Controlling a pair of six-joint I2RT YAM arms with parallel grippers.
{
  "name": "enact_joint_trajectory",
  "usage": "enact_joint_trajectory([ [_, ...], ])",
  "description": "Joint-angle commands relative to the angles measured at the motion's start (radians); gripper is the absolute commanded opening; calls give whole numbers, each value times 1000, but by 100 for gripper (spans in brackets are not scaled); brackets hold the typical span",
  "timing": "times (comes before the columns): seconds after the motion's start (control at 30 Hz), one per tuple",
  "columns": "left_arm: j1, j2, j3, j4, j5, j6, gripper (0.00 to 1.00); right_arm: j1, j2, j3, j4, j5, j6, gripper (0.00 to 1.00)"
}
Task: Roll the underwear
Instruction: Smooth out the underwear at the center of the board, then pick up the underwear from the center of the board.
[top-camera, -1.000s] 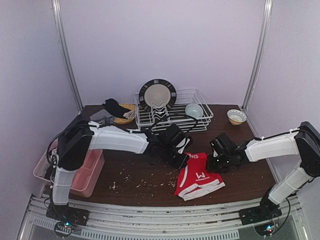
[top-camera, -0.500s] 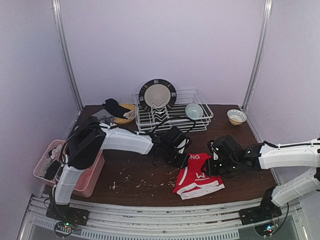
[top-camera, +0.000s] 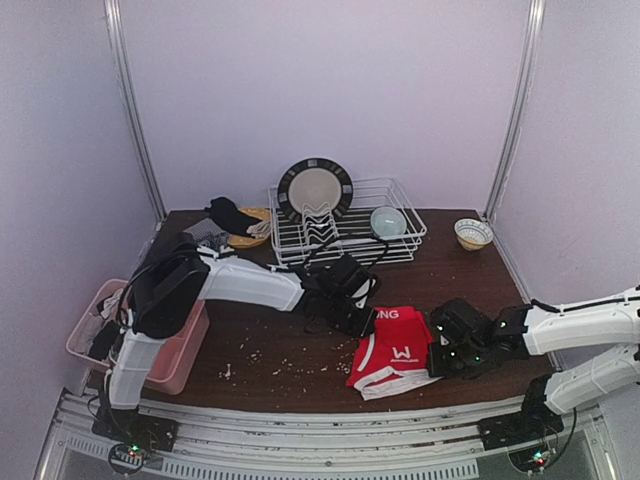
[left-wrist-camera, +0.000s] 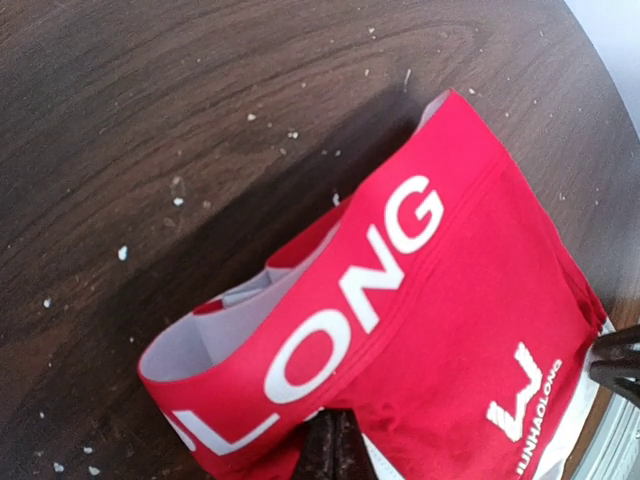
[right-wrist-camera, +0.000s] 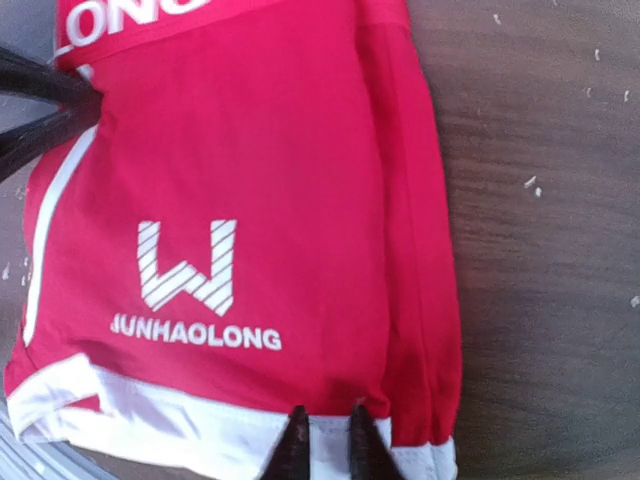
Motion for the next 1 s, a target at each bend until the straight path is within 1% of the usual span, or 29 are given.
enact_joint_trajectory([
  [0.0, 7, -41, -53, -56, -2, -4, 0, 7, -115, 22, -115, 33, 18, 25],
  [0.03, 7, -56, -62, -49, 6, -3, 0, 7, -149, 24, -124, 38, 17, 34],
  [0.07, 7, -71, -69, -45, 16, -2, 4, 7, -178, 21, -127, 45, 19, 41],
  [0.13, 6, -106, -78, -44, 33, 1, 19, -5, -216, 19, -141, 55, 24, 52],
  [0.23, 5, -149, -91, -43, 63, 2, 32, -52, -214, 8, -160, 31, 39, 61],
  [0.3, 1, -178, -101, -42, 78, 4, 43, -94, -202, -18, -129, -14, 48, 64],
  [0.37, -7, -206, -115, -41, 79, 6, 51, -128, -188, -49, -61, -74, 61, 67],
  [0.5, -27, -243, -142, -45, 69, 6, 55, -141, -157, -75, 13, -127, 86, 70],
  [0.7, -36, -287, -221, -18, 31, -19, 56, -141, -73, -76, 64, -160, 77, 78],
  [0.77, -40, -298, -252, 0, 8, -28, 56, -141, -48, -69, 54, -137, 67, 79],
  [0.83, -44, -308, -282, 18, -10, -39, 55, -141, -20, -53, 15, -105, 54, 75],
  [0.9, -45, -317, -316, 43, -14, -53, 55, -141, 12, -41, -27, -93, 40, 66],
  [0.97, -46, -325, -355, 72, -9, -71, 55, -136, 41, -49, -32, -95, 39, 56],
])
